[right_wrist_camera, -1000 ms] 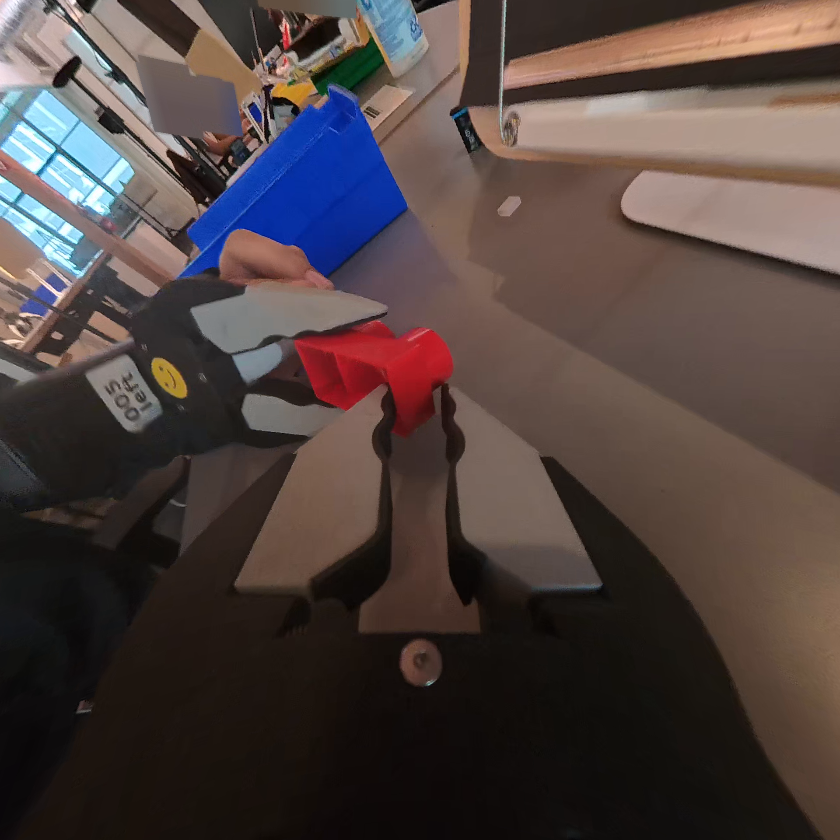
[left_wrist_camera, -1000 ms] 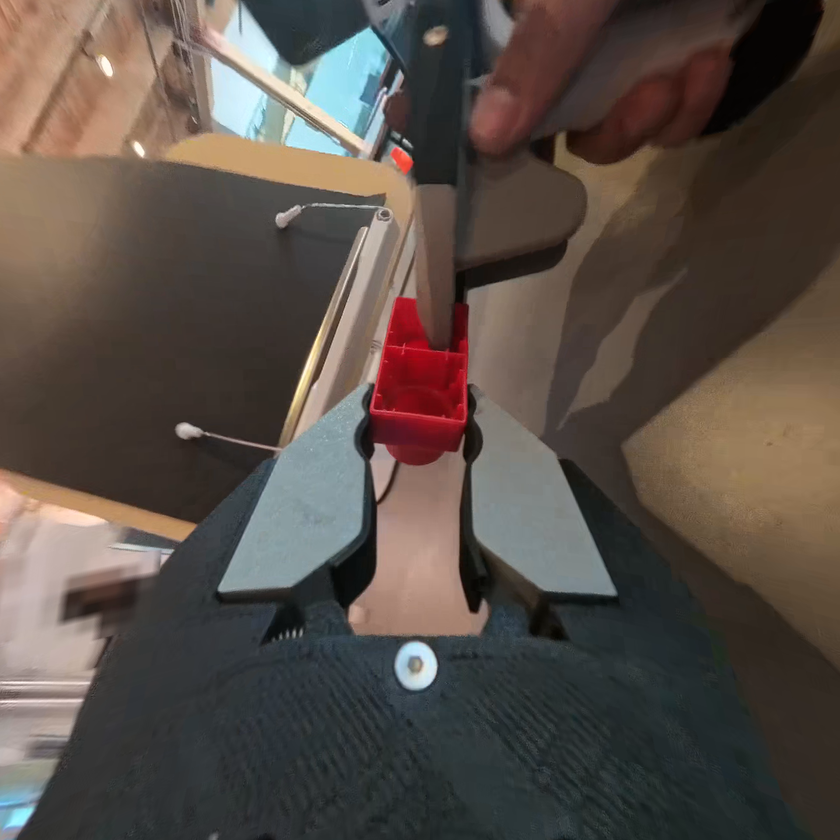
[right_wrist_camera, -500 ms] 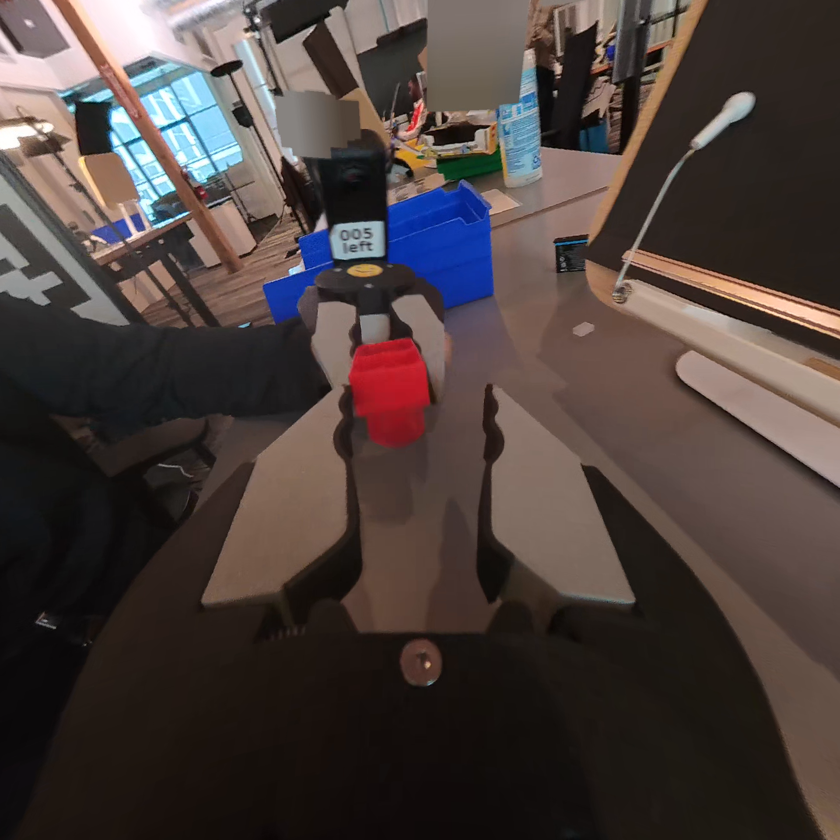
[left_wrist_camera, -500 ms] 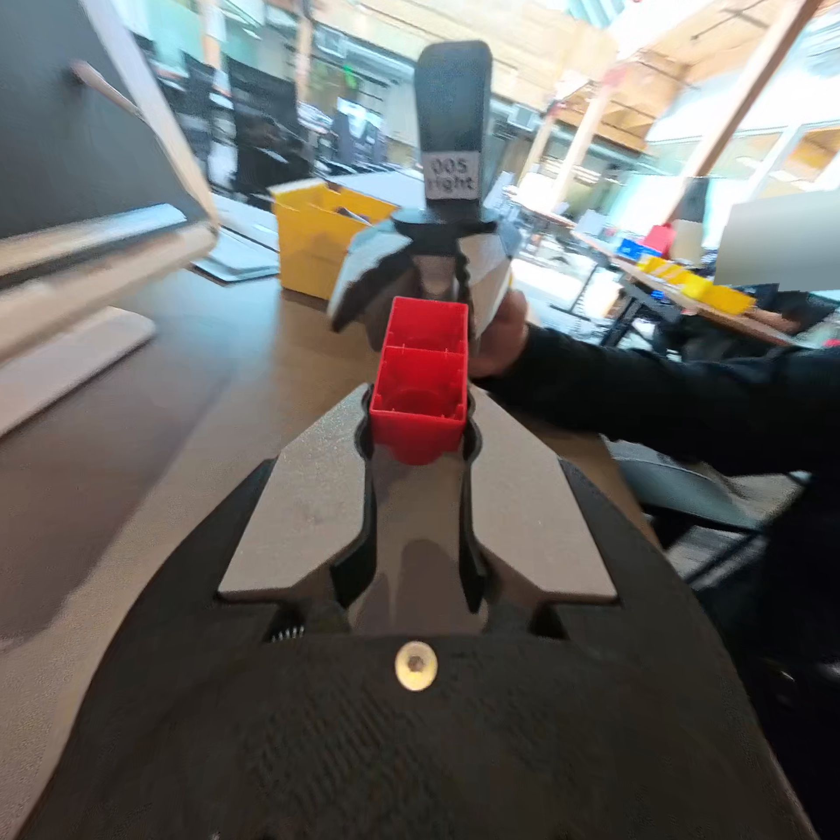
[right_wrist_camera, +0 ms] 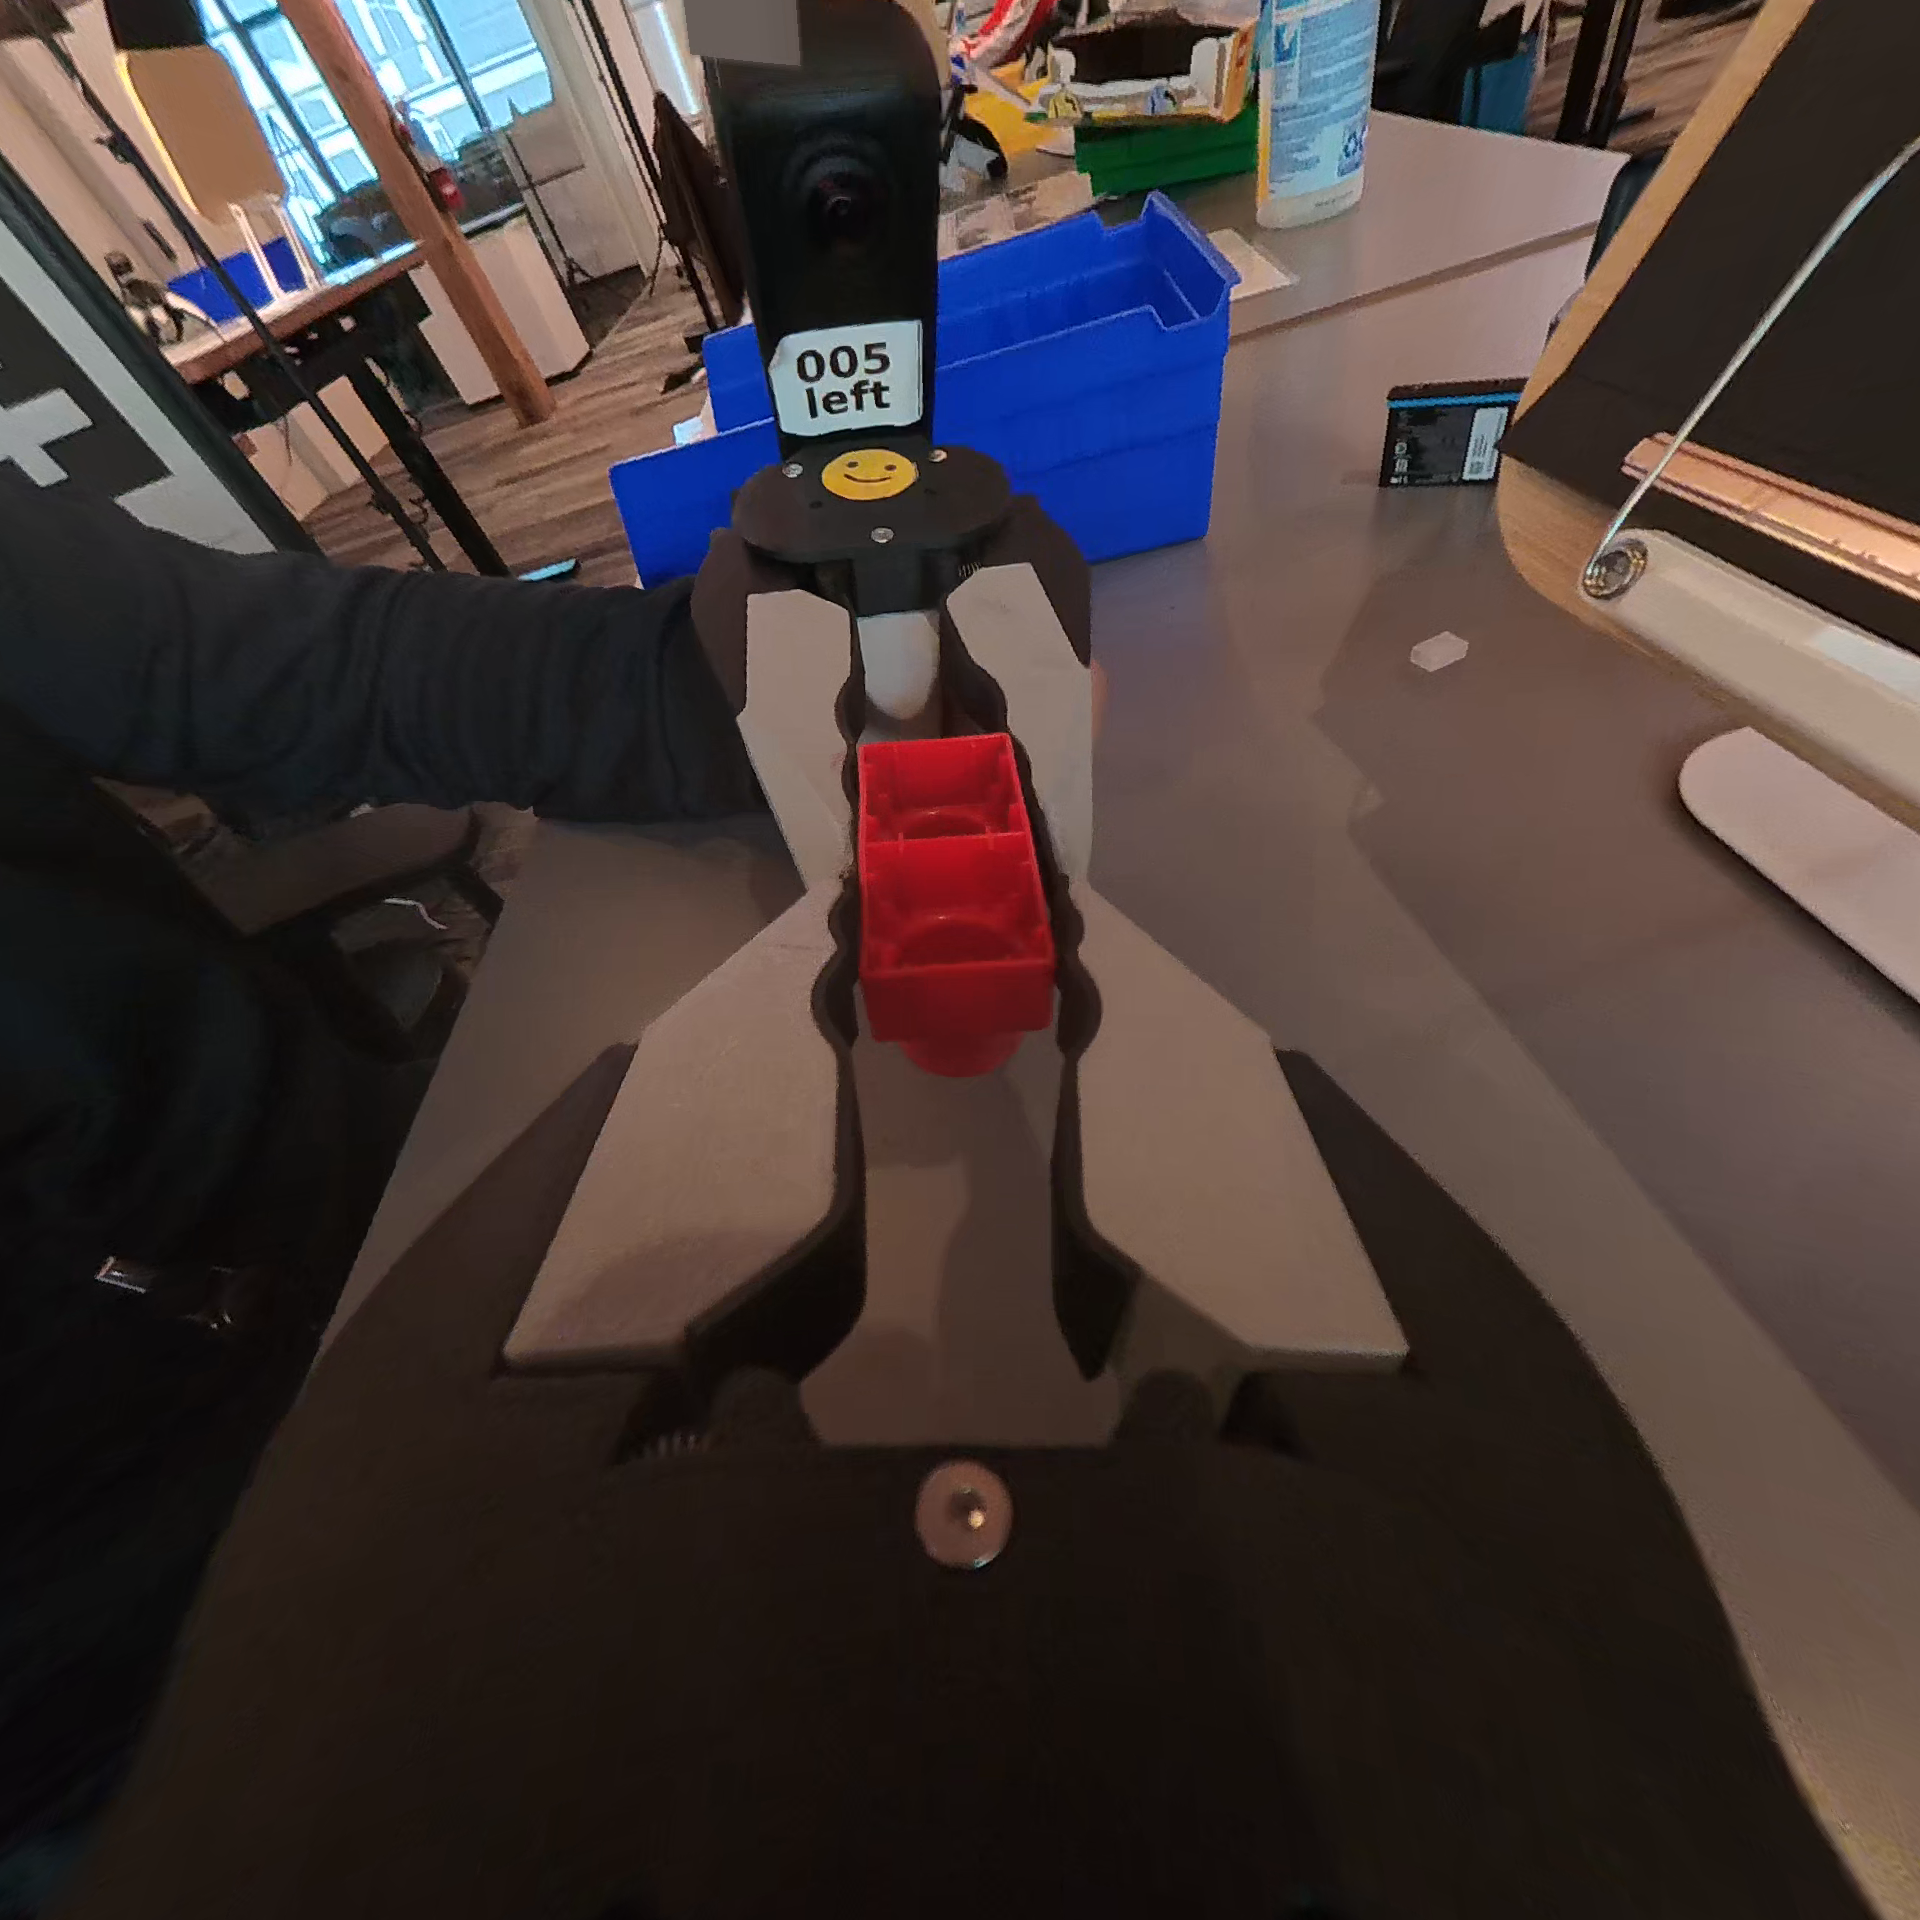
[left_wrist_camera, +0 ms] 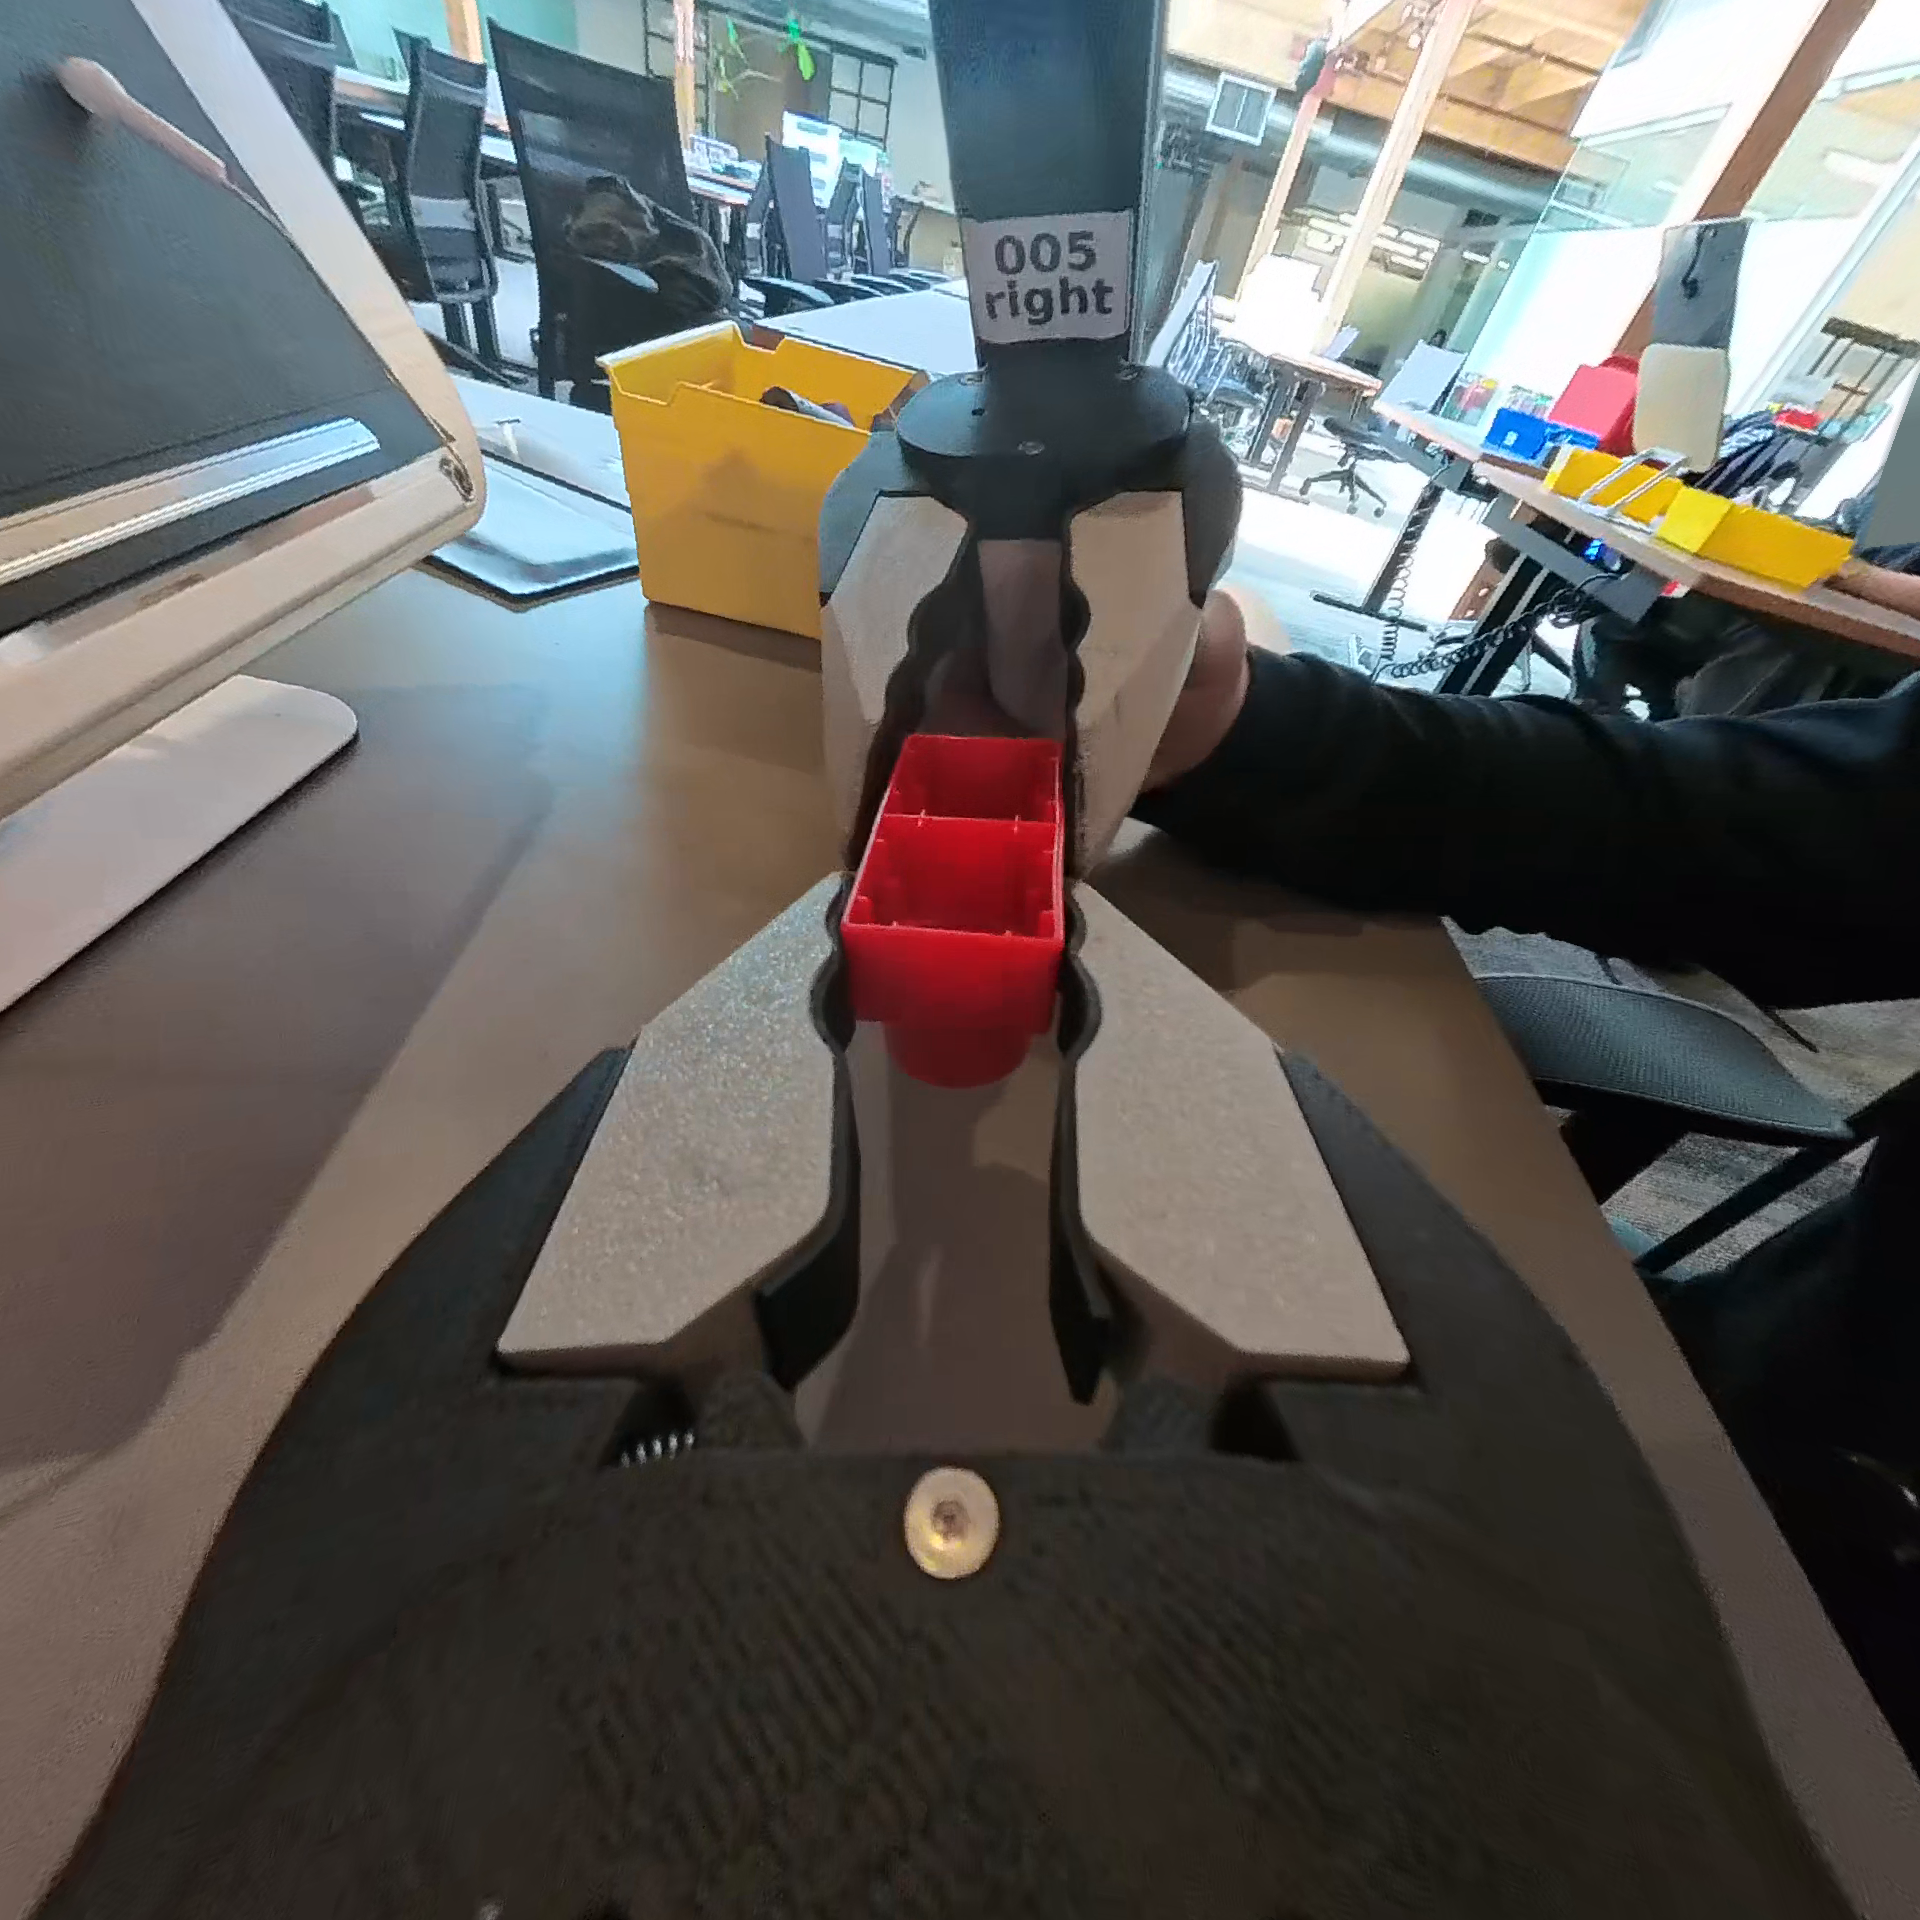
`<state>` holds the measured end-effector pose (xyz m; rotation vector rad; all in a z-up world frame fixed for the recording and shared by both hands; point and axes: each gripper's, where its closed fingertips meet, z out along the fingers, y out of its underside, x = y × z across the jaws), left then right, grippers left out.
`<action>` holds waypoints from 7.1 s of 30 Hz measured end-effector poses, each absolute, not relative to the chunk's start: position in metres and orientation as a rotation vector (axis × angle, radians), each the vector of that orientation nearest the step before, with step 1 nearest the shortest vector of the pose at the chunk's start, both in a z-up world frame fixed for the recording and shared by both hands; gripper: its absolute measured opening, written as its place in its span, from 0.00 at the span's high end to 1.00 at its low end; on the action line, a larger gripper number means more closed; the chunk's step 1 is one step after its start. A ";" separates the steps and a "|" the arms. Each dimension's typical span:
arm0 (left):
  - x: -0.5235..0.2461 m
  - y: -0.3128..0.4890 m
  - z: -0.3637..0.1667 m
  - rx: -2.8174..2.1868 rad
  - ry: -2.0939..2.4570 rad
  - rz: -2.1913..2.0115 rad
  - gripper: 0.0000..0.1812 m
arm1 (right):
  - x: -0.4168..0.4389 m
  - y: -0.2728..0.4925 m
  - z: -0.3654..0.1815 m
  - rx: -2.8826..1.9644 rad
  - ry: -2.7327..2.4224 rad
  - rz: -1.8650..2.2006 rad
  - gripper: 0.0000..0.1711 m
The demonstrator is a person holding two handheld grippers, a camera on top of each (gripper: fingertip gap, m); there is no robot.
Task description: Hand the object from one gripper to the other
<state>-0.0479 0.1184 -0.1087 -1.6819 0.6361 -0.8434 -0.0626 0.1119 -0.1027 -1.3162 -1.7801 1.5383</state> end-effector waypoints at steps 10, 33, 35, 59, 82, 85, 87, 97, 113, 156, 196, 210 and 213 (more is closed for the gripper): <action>-0.091 0.142 -0.124 -1.694 0.713 -0.177 0.72 | -0.061 0.162 -0.091 -1.644 -1.326 1.986 0.81; -0.073 0.138 -0.131 -1.321 1.243 0.731 0.74 | -0.068 0.130 -0.133 -2.000 -1.408 2.158 0.79; -0.076 0.139 -0.130 -1.369 1.206 0.689 0.75 | -0.070 0.139 -0.134 -1.980 -1.403 2.047 0.77; -0.083 0.143 -0.146 -1.538 1.188 0.702 0.84 | -0.080 0.164 -0.153 -1.231 -1.801 0.373 0.64; -0.086 0.146 -0.125 -1.535 0.956 0.536 0.75 | -0.074 0.184 -0.139 -1.651 -1.546 0.939 0.81; -0.087 0.149 -0.130 -1.526 0.981 0.617 0.68 | -0.076 0.171 -0.119 -1.733 -1.400 1.423 0.81; -0.087 0.149 -0.125 -1.505 0.967 0.646 0.67 | -0.076 0.164 -0.110 -1.757 -1.335 1.655 0.81; -0.083 0.149 -0.117 -1.480 0.934 0.656 0.58 | -0.088 0.143 -0.123 -1.827 -1.342 1.812 0.81; -0.087 0.146 -0.115 -1.467 0.977 0.624 0.60 | -0.084 0.126 -0.123 -1.778 -1.491 1.828 0.80; -0.045 0.127 -0.117 -1.135 1.204 0.756 0.71 | -0.077 0.138 -0.119 -2.084 -1.046 2.402 0.80; -0.083 0.132 -0.085 -1.500 0.478 -0.620 0.79 | -0.082 0.127 -0.118 -1.463 -1.707 1.155 0.82; -0.094 0.137 -0.082 -1.484 0.420 -0.545 0.79 | -0.065 0.160 -0.060 -1.477 -1.233 1.868 0.82; -0.090 0.136 -0.083 -1.482 0.454 -0.507 0.77 | -0.066 0.159 -0.059 -1.473 -1.220 1.896 0.82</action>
